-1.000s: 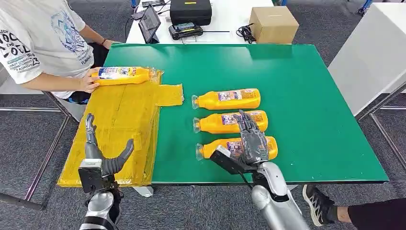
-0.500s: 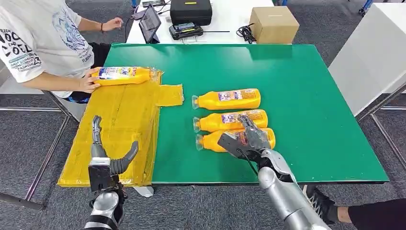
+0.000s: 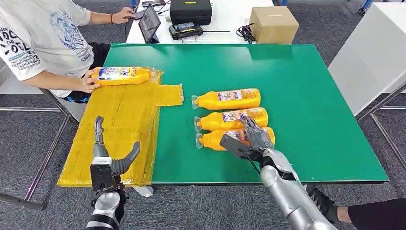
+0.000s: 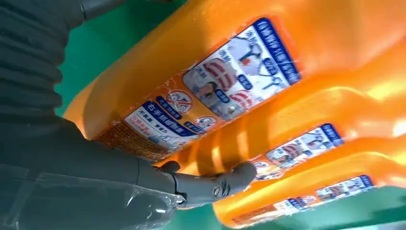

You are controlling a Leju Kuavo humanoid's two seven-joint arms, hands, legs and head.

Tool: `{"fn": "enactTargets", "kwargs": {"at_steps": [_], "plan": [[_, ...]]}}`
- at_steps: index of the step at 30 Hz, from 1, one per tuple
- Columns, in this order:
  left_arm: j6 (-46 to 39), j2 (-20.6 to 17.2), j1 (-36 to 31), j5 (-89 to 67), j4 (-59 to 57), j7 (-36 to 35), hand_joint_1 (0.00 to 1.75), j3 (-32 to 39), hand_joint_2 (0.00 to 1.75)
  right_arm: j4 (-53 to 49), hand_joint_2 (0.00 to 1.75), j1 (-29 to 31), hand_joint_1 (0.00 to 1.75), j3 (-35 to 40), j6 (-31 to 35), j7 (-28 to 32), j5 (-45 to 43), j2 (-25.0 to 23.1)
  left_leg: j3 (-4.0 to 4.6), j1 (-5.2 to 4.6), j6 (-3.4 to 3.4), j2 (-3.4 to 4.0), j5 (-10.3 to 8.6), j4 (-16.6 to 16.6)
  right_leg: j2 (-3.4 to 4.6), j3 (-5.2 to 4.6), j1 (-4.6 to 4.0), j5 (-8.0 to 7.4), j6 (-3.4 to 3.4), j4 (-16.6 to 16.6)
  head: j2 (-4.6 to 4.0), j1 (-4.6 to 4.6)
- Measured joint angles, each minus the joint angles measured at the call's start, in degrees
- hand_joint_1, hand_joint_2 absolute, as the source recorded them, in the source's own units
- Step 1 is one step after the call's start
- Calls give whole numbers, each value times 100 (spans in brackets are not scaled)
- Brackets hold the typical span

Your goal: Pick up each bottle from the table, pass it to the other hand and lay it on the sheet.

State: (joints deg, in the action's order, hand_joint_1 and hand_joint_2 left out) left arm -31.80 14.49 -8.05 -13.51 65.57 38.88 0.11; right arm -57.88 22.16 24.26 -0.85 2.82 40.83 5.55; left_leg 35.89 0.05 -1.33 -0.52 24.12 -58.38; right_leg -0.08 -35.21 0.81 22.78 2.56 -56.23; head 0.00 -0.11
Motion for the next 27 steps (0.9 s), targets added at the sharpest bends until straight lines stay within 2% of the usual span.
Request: {"fn": "enactTargets", "kwargs": {"at_steps": [6, 19, 27], "plan": [[-13, 0, -69, 48, -164, 4, 0, 2, 175, -123, 175, 57, 0, 188, -177, 7, -383, 173, -1, -1, -1, 0, -1, -1, 0, 1, 1, -1, 1, 0, 0, 2], [57, 0, -131, 55, -367, 4, 0, 0, 175, -230, 175, 62, 0, 420, -252, -52, -490, 398, 0, -1, 0, -1, 0, -1, 0, 1, 0, 0, 0, 0, 0, 0], [94, 0, -217, 39, -518, 4, 0, -15, 175, -262, 175, 365, 0, 789, -1043, -164, -1075, 813, -1, -4, -2, -1, -1, -2, 0, 2, 2, -2, 1, 1, 0, 0]]}}
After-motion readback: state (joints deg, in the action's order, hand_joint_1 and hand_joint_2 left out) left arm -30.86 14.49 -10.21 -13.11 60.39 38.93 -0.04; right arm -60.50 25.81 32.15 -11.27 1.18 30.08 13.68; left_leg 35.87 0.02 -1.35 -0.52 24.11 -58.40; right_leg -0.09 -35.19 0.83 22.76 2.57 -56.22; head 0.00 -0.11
